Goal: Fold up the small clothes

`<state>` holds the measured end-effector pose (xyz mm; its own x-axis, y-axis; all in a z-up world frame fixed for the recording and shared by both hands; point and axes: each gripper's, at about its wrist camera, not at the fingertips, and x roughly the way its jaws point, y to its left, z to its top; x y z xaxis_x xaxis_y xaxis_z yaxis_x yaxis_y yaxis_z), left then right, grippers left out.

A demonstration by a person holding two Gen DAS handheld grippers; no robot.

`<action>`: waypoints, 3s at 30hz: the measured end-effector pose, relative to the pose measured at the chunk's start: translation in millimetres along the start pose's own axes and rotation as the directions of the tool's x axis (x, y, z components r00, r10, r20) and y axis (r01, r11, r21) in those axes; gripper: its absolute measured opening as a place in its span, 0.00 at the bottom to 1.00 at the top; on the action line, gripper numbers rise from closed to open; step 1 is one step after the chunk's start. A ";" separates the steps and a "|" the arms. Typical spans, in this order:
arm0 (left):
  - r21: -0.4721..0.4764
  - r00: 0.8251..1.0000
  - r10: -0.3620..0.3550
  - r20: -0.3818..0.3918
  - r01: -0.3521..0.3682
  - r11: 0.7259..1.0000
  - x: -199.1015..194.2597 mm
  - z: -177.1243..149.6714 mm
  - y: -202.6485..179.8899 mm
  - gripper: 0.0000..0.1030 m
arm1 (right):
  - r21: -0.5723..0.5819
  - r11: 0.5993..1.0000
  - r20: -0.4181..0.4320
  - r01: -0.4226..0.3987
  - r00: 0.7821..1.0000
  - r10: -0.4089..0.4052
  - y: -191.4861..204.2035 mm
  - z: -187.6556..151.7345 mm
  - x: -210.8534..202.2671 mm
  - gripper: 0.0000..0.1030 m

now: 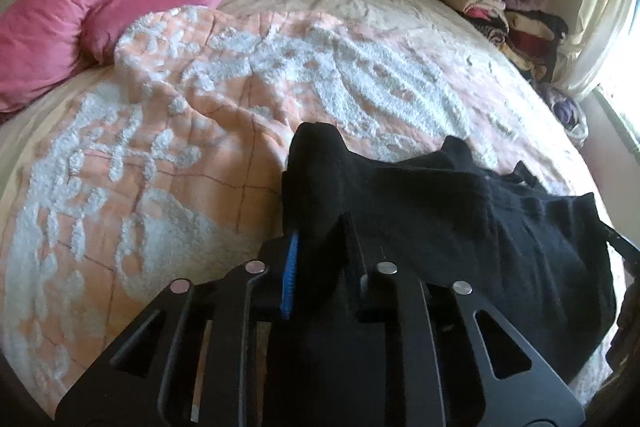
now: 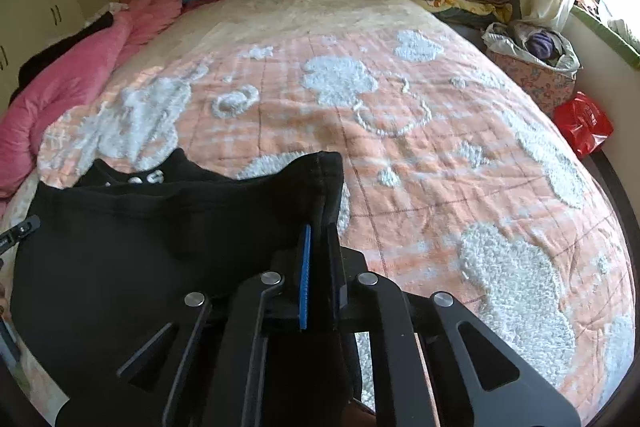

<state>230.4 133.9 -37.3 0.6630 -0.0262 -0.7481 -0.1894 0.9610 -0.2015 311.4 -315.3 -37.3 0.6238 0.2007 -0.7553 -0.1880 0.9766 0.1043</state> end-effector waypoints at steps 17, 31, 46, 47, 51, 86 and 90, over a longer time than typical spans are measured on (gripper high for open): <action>-0.033 0.998 0.037 0.058 -0.035 0.999 -4.6 5.1 15.0 0.03 | 0.101 0.995 0.019 -0.004 1.000 0.002 -15.9 13.6 4.9 0.06; -0.011 0.998 0.045 0.039 -0.044 0.999 -10.9 1.6 8.1 0.06 | 0.073 0.997 0.006 -0.006 1.000 0.005 -11.7 3.4 1.5 0.44; 0.029 0.998 0.012 0.063 -0.014 0.999 -44.4 -13.7 -12.2 0.37 | -0.014 0.995 0.066 -0.100 0.993 0.101 14.8 -21.5 -51.9 0.57; 0.031 0.998 0.002 0.064 -0.004 1.000 -47.6 -15.8 -14.3 0.41 | -0.014 0.993 0.060 -0.120 0.991 0.121 18.0 -25.3 -55.8 0.57; 0.060 0.998 -0.031 0.054 0.028 0.998 -57.6 -28.1 -25.9 0.49 | -0.019 0.987 0.042 -0.161 0.986 0.162 29.6 -37.1 -64.4 0.58; 0.113 0.996 -0.075 -0.043 0.080 0.990 -72.5 -97.6 -33.0 0.64 | 0.084 0.988 -0.017 -0.132 0.991 0.134 36.1 -84.6 -75.9 0.92; 0.108 0.996 -0.080 -0.042 0.084 0.991 -78.5 -99.2 -30.8 0.72 | 0.079 0.986 0.001 -0.150 0.989 0.150 40.6 -84.0 -79.8 0.94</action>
<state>112.4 79.0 -35.1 0.6448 -0.1145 -0.7557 -0.0535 0.9795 -0.1940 190.3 -298.2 -27.2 0.5893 0.3452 -0.7305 -0.2191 0.9385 0.2667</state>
